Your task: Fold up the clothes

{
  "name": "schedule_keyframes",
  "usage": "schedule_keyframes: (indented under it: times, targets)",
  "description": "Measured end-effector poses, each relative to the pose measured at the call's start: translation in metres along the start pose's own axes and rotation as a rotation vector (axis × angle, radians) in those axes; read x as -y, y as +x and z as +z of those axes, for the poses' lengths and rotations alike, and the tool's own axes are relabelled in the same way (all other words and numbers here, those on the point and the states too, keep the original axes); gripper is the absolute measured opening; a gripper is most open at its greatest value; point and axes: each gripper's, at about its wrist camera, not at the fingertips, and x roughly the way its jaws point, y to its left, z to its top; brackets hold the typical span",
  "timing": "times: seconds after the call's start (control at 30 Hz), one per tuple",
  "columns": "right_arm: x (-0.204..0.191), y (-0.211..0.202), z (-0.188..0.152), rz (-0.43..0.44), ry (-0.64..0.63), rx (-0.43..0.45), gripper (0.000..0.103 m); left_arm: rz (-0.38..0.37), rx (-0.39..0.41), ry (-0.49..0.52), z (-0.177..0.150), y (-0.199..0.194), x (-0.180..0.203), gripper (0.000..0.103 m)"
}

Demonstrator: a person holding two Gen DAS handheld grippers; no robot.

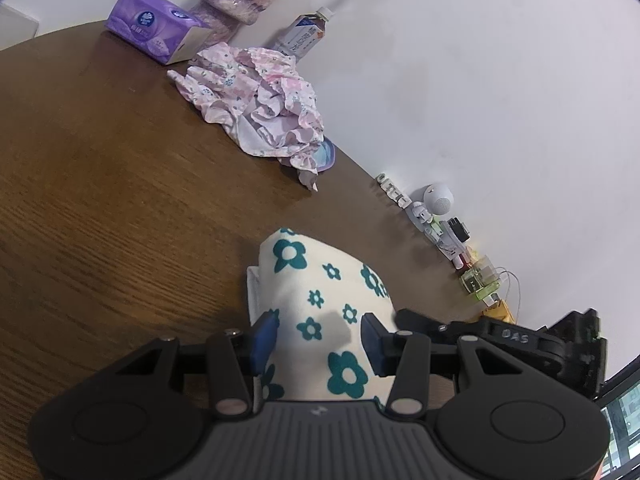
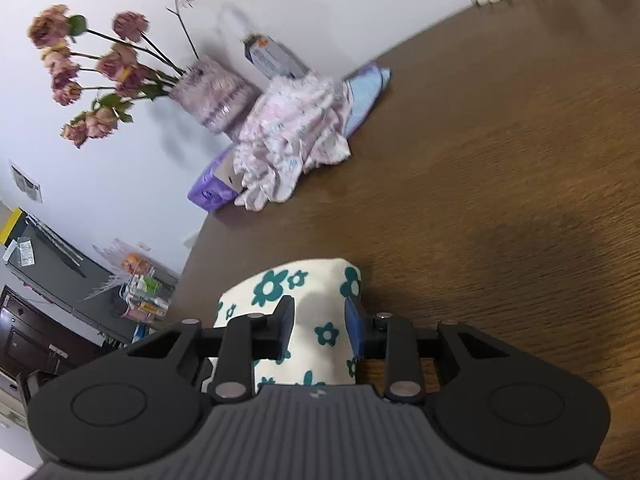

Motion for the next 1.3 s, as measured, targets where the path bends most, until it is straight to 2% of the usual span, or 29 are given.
schedule_keyframes:
  times: [0.07, 0.2, 0.43, 0.53, 0.6, 0.73, 0.77, 0.8, 0.87, 0.97, 1.03, 1.27, 1.3]
  targets:
    - [0.0, 0.007, -0.001, 0.005, 0.008, -0.027, 0.026, -0.001, -0.003, 0.001, 0.002, 0.001, 0.0, 0.045]
    - [-0.003, 0.011, -0.006, -0.01, -0.016, -0.021, 0.012, 0.007, -0.008, -0.001, 0.008, 0.006, -0.001, 0.045]
    - [-0.027, 0.013, -0.019, -0.108, -0.2, 0.009, 0.009, 0.017, -0.019, -0.009, 0.014, 0.012, -0.004, 0.045]
    - [-0.024, 0.007, -0.013, -0.068, -0.171, 0.009, 0.018, 0.021, -0.028, -0.011, 0.017, 0.014, -0.006, 0.046]
    - [-0.012, 0.002, -0.004, -0.012, -0.075, 0.016, 0.026, 0.025, -0.029, -0.007, 0.02, 0.016, -0.006, 0.046]
    - [-0.001, 0.009, 0.005, -0.015, -0.008, 0.002, 0.026, 0.03, -0.024, -0.007, 0.027, 0.022, -0.005, 0.046]
    - [0.001, 0.012, 0.006, -0.01, 0.008, -0.01, 0.025, 0.031, -0.021, -0.009, 0.028, 0.022, -0.005, 0.046]
    - [0.003, 0.016, 0.006, -0.005, 0.022, -0.02, 0.017, 0.031, -0.02, -0.011, 0.028, 0.023, -0.005, 0.046]
    - [0.004, 0.018, 0.005, 0.007, 0.03, -0.016, 0.008, 0.029, -0.02, -0.014, 0.028, 0.023, -0.006, 0.046]
    - [0.001, 0.014, 0.004, 0.008, 0.008, -0.014, 0.007, 0.021, -0.018, -0.017, 0.027, 0.02, -0.006, 0.047]
    - [-0.001, 0.011, 0.003, 0.009, -0.007, -0.012, 0.01, 0.01, -0.016, -0.014, 0.026, 0.016, -0.005, 0.047]
    - [-0.002, -0.004, -0.009, 0.014, -0.024, -0.045, 0.047, -0.014, -0.02, -0.017, 0.018, 0.005, -0.006, 0.05]
    - [-0.002, -0.004, -0.011, 0.012, -0.021, -0.05, 0.048, -0.015, -0.021, -0.018, 0.017, 0.004, -0.006, 0.05]
